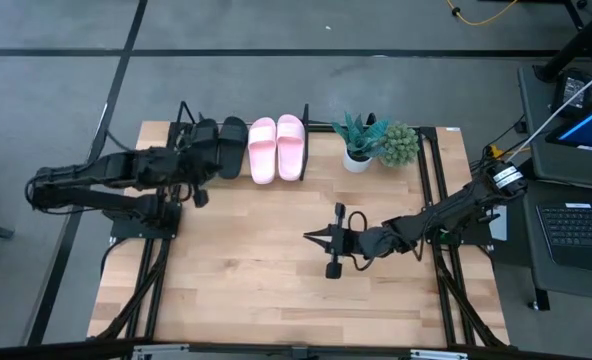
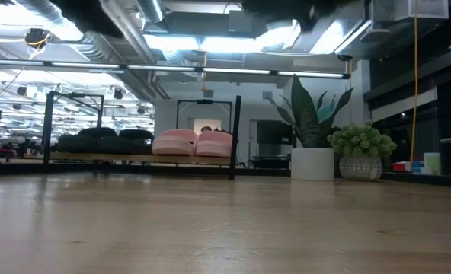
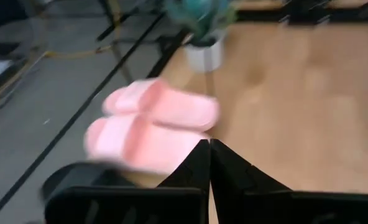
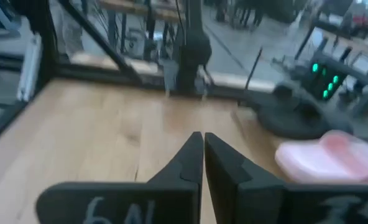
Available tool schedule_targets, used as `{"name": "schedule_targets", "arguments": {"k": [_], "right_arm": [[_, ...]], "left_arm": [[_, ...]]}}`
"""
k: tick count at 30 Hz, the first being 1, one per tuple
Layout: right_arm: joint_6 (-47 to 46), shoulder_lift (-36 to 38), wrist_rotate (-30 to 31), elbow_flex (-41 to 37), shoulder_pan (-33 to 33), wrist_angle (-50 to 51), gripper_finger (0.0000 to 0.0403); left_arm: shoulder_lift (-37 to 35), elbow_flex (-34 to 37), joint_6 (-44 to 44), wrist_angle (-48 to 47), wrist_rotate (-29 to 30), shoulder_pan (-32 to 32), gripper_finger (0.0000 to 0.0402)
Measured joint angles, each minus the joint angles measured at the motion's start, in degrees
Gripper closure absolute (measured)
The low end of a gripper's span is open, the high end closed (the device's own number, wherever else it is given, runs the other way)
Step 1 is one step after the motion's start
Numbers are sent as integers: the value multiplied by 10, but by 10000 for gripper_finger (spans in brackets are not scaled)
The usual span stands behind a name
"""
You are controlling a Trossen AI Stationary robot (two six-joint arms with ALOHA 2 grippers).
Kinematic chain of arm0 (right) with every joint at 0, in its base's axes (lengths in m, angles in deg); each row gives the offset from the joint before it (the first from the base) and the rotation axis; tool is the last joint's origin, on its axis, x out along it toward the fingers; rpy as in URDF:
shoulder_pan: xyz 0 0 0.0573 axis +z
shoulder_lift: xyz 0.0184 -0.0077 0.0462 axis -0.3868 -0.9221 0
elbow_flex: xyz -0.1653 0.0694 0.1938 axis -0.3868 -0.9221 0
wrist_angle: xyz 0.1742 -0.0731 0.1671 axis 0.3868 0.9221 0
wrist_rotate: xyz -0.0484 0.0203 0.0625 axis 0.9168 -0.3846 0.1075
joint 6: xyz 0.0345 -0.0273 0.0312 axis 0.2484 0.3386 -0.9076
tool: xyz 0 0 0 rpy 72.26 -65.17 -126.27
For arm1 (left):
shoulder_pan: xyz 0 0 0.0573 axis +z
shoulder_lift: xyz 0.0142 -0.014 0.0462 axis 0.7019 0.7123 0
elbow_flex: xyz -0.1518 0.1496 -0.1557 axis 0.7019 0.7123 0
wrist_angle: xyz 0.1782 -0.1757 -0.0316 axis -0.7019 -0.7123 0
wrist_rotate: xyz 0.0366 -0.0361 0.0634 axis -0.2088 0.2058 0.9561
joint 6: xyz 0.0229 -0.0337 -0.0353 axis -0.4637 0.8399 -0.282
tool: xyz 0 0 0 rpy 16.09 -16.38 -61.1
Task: Pick and place slides into the shelf
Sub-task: Return to Home Position
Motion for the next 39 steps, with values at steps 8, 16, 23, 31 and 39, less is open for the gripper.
{"name": "schedule_targets", "arguments": {"k": [8, 16, 23, 31, 39], "right_arm": [[11, 76, -1, 69, 6, 153, 398], [11, 141, -34, 78, 6, 241, 392], [15, 188, -45, 78, 7, 291, 397], [45, 190, -66, 78, 1, 294, 390], [53, 228, -126, 77, -32, 294, 389]], "left_arm": [[-42, 4, 35, 29, 41, -137, 401], [-126, 133, -1, 214, 58, -237, 401], [-253, 250, -55, 292, 36, -266, 401], [-365, 308, -36, 291, -12, -265, 401], [-366, 380, -45, 390, -70, -265, 401]]}}
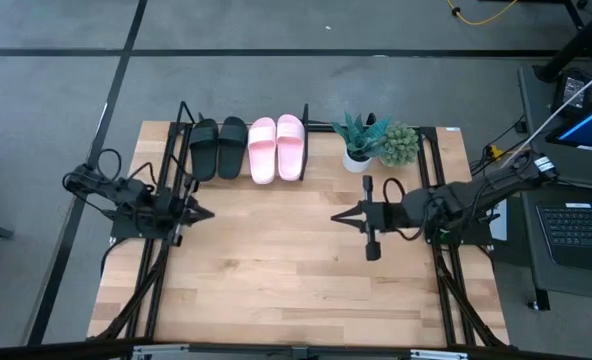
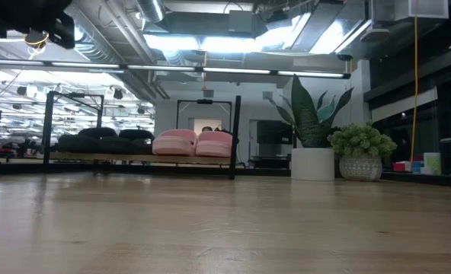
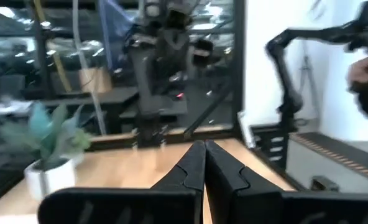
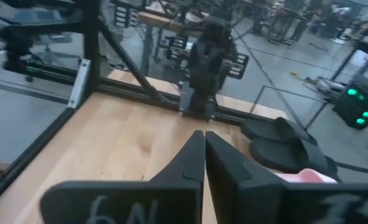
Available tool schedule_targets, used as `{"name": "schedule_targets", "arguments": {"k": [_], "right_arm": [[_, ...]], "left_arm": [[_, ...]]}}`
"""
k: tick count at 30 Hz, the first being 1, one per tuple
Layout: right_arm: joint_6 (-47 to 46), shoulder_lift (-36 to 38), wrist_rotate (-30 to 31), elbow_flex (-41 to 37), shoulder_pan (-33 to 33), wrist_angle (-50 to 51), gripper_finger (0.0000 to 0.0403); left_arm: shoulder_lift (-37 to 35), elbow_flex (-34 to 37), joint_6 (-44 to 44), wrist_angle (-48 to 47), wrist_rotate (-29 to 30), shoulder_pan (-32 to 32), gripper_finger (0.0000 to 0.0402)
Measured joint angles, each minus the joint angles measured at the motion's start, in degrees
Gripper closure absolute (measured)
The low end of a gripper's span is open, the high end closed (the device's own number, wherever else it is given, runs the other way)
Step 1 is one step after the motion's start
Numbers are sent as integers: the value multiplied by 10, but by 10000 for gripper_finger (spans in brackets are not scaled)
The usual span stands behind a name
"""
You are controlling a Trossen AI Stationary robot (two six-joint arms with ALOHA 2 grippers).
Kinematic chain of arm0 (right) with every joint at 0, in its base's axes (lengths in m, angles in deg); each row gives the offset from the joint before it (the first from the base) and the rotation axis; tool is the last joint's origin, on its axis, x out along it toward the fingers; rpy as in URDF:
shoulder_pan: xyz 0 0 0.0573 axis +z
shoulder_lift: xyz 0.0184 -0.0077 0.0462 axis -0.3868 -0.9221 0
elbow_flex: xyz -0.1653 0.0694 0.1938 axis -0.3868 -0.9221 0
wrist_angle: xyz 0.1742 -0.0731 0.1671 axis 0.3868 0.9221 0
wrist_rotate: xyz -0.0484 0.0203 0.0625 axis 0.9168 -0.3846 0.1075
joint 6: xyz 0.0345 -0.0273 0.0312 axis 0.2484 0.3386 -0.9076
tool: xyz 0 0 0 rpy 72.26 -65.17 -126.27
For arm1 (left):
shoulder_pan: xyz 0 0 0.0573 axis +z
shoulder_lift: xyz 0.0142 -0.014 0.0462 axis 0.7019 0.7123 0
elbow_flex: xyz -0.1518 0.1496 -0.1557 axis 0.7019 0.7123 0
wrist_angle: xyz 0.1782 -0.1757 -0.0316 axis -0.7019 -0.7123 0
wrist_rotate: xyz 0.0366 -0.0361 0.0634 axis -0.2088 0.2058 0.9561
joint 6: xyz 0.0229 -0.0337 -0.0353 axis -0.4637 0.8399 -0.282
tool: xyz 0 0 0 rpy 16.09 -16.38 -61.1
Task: Pick and place slides into the shelf
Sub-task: Return to Home Position
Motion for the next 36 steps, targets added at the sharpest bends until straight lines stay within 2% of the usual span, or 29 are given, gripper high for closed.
{"name": "schedule_targets", "arguments": {"k": [2, 6, 19, 27, 32, 36], "right_arm": [[1, 12, -24, 0, -5, 11, 382], [-12, 48, -55, -22, -9, 13, 379], [-47, 192, -55, -308, -8, -225, 392], [-70, 272, -55, -408, -9, -248, 394], [-59, 329, -54, -465, -17, -272, 394], [-61, 363, -54, -509, -21, -291, 388]], "left_arm": [[0, 17, 1, 15, -21, 0, 401], [0, 50, 2, 45, -24, 0, 401], [0, 65, -9, 32, -41, 6, 401], [1, 86, 31, 20, -45, 34, 401], [6, 92, 32, 33, -86, 42, 401], [6, 92, 14, 31, -87, 42, 401]]}}
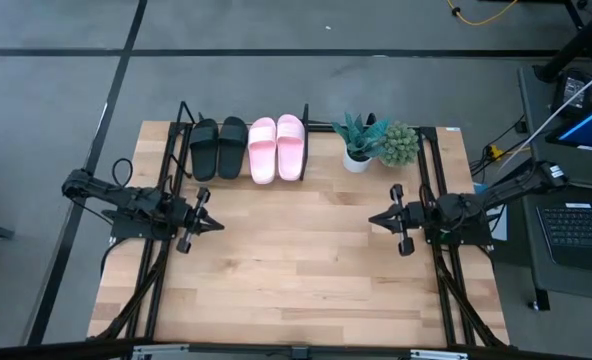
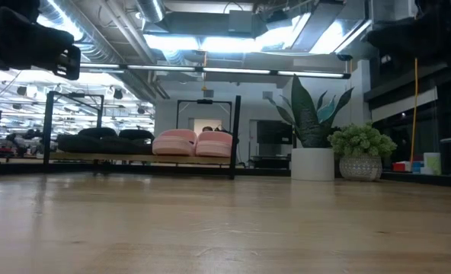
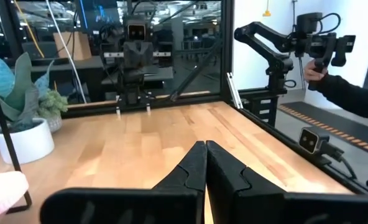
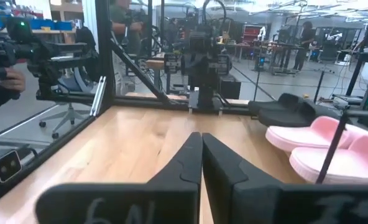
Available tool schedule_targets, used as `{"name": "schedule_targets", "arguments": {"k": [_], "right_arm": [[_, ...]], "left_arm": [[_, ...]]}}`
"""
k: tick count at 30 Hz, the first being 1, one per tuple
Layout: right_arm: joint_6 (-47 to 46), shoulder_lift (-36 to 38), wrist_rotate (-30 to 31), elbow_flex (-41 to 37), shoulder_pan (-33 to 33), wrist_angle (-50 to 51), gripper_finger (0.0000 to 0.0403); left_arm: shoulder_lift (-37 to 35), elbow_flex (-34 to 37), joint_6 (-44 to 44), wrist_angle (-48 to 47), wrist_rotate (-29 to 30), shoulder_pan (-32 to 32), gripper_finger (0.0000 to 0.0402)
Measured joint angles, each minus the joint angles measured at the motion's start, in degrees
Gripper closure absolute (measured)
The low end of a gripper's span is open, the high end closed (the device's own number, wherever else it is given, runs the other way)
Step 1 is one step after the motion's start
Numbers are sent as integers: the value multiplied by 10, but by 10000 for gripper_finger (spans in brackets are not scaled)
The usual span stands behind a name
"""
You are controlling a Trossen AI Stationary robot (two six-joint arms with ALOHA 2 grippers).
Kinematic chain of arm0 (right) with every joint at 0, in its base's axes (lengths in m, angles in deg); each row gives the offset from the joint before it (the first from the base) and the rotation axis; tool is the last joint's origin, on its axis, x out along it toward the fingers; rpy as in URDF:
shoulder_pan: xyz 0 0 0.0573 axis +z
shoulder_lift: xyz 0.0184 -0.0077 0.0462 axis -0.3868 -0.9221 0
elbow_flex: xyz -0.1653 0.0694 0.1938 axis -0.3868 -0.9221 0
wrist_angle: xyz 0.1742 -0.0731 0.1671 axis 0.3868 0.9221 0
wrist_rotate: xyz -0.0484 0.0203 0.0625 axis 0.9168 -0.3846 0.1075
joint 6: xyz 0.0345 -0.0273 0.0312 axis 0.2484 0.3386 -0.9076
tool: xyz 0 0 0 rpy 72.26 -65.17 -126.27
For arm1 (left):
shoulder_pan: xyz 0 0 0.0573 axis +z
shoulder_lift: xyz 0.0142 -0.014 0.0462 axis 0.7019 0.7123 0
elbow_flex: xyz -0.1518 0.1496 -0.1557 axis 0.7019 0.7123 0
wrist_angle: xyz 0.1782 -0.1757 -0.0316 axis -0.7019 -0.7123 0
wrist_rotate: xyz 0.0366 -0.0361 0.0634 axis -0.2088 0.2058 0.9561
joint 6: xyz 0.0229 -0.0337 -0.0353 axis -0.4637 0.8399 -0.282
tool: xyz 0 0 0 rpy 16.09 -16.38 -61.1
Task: Pick and place slides into the shelf
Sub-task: Return to Home Position
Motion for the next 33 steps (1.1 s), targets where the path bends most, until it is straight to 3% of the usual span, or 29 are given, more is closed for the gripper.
{"name": "schedule_targets", "arguments": {"k": [6, 14, 20, 23, 33], "right_arm": [[6, 25, 0, -46, 0, -41, 394], [2, 22, 1, -46, 0, -14, 385], [-22, 22, 44, -46, 0, -19, 376], [-58, 22, 45, -46, 0, -14, 377], [-53, 22, 45, -46, 0, -14, 382]], "left_arm": [[0, 0, -30, 0, 1, 0, 401], [0, 0, -46, 0, 1, 0, 401], [0, 0, -46, 0, 1, 0, 401], [0, 0, -46, 0, 1, 0, 401], [0, 0, -46, 0, 1, 0, 401]]}}
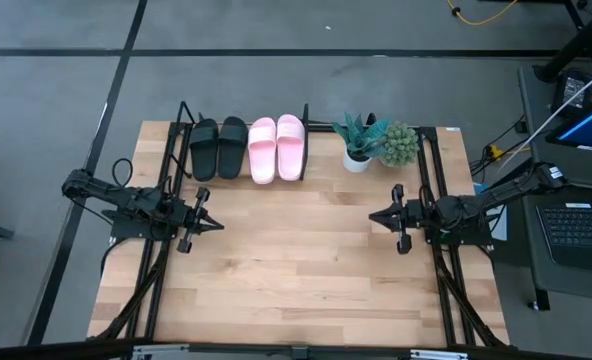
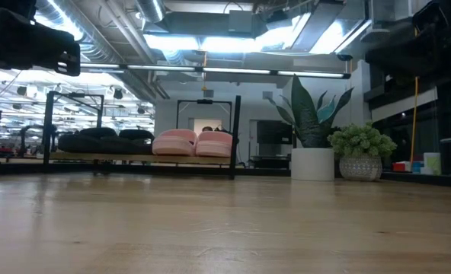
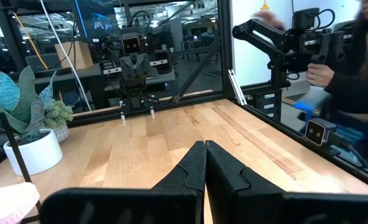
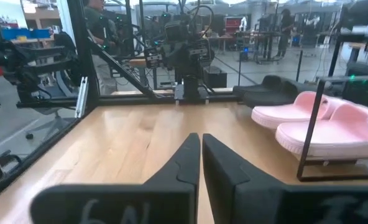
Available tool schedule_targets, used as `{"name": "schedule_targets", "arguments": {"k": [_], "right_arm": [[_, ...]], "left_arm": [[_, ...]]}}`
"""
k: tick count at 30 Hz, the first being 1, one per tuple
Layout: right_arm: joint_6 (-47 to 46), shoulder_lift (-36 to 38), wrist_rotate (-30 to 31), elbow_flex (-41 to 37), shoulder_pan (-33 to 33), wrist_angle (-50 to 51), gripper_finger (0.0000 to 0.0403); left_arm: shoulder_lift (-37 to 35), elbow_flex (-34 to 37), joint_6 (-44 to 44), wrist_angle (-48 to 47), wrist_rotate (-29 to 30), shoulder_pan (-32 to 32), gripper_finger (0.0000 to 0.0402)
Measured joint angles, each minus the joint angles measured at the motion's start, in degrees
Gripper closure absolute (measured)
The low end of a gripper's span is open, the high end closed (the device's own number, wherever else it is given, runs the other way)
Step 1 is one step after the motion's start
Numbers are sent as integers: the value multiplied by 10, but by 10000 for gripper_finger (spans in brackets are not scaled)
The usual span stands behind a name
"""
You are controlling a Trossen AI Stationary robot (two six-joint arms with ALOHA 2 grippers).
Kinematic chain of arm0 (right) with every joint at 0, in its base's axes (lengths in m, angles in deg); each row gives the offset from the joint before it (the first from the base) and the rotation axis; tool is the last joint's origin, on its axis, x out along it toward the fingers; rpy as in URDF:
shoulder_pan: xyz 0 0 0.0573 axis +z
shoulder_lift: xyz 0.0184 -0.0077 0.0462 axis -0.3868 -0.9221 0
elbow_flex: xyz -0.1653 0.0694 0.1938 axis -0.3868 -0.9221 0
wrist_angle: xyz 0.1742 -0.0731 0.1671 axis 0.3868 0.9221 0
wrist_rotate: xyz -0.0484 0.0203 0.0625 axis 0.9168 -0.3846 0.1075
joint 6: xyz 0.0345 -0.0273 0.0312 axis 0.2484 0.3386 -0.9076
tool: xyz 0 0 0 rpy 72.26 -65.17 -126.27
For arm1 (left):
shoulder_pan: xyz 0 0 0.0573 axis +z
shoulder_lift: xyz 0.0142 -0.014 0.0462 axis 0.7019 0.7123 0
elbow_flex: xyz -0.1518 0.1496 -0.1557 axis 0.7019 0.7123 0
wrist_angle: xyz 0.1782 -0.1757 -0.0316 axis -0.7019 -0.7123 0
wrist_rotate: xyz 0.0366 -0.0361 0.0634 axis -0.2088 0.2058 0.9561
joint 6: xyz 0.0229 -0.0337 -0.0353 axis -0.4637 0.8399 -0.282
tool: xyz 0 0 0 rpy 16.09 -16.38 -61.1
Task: Pick and place slides into the shelf
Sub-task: Return to Home Position
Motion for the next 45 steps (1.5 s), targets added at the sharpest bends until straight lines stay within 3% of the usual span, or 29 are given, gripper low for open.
{"name": "schedule_targets", "arguments": {"k": [11, 17, 25, 31, 45], "right_arm": [[36, 15, -1, 0, -10, -10, 383], [9, 106, -21, 0, -71, 92, 387], [21, 189, -115, 0, -145, 154, 388], [54, 268, -119, 0, -179, 221, 388], [56, 267, -119, 0, -183, 259, 388]], "left_arm": [[0, 0, 0, 0, 0, 0, 401], [0, 0, 0, 0, 0, 0, 401], [0, 0, 0, 0, 0, 0, 401], [0, 0, 0, 0, 0, 0, 401], [0, 0, 0, 0, 0, 0, 401]]}}
